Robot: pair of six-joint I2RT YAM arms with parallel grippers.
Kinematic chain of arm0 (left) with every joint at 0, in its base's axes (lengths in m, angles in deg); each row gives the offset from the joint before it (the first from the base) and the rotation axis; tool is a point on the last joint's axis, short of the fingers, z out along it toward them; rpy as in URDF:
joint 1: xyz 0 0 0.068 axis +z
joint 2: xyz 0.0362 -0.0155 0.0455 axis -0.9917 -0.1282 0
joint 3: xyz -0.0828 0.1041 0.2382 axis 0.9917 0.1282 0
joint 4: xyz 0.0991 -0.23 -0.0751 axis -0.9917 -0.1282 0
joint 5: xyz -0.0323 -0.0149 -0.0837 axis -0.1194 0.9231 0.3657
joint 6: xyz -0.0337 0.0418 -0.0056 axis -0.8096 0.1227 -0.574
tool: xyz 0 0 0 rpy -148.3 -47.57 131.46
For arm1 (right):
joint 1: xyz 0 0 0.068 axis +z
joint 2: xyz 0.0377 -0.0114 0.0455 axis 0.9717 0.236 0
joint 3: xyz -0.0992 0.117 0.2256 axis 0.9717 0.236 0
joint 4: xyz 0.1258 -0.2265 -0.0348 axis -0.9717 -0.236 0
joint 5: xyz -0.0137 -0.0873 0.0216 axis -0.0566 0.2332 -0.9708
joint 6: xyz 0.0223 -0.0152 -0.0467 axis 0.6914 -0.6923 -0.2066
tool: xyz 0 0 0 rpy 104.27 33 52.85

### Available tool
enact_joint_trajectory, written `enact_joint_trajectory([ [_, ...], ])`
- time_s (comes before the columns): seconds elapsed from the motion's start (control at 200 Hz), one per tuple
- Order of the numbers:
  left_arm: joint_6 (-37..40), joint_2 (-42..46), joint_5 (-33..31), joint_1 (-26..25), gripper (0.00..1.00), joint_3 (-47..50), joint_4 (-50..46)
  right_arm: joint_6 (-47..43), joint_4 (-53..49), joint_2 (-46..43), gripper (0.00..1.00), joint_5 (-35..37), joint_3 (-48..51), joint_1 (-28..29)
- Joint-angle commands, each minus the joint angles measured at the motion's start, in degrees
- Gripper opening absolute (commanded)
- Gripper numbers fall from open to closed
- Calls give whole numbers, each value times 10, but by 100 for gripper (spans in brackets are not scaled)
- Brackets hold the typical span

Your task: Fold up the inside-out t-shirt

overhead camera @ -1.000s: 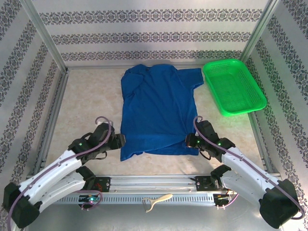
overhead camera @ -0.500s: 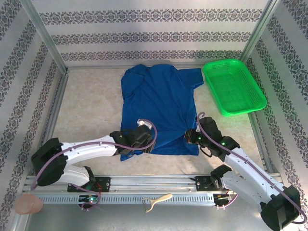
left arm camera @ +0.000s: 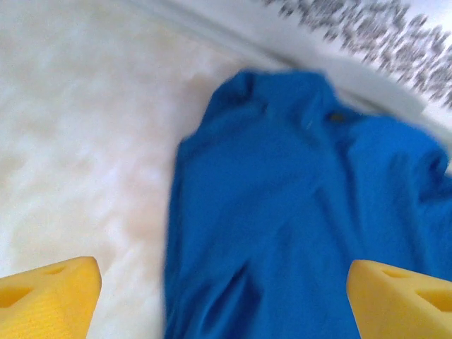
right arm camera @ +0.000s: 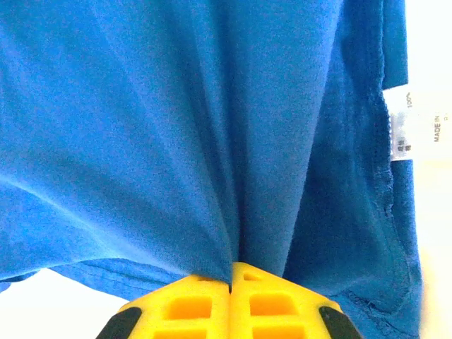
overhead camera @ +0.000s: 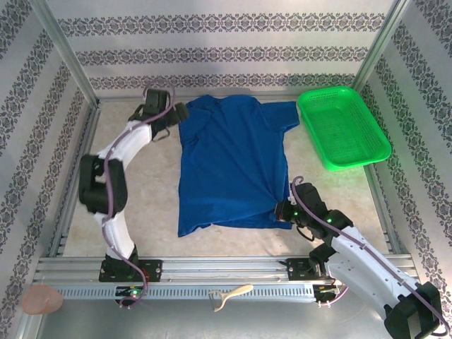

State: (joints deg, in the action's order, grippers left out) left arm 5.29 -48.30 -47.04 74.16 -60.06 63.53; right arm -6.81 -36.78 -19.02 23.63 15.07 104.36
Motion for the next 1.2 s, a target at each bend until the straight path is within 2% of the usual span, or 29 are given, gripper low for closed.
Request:
enact_joint_trajectory([
  [0.0, 46, -120, 57, 1, 90, -157, -107, 11, -6, 1, 0, 3, 10, 7],
  [0.235, 54, -401, 75, 6, 91, -576, -265, 1, -4, 32, 0, 2, 4, 6],
  [0.31, 44, -452, 84, 8, 91, -644, -277, 0, 2, 43, 0, 3, 3, 6],
  [0.485, 30, -459, 82, 13, 91, -596, -246, 0, 12, 61, 0, 5, -4, 6],
  [0.545, 33, -462, 90, 13, 83, -592, -244, 0, 14, 64, 0, 5, -6, 6],
  [0.605, 35, -467, 95, 13, 59, -592, -244, -2, 14, 68, 0, 6, -10, 6],
  [0.694, 40, -465, 95, 15, 8, -590, -241, -5, 13, 73, 0, 5, -13, 5],
  [0.719, 43, -461, 90, 16, 0, -589, -242, -6, 14, 73, 0, 5, -14, 5],
  [0.869, 63, -402, 54, 26, 0, -544, -215, -3, 15, 74, 0, 7, -13, 3],
  [1.084, 43, -263, -4, 62, 0, -354, -103, 1, 17, 71, 0, 7, -11, 0],
  [1.194, 28, -226, -1, 82, 0, -287, -69, 1, 22, 72, 0, 3, -10, -1],
])
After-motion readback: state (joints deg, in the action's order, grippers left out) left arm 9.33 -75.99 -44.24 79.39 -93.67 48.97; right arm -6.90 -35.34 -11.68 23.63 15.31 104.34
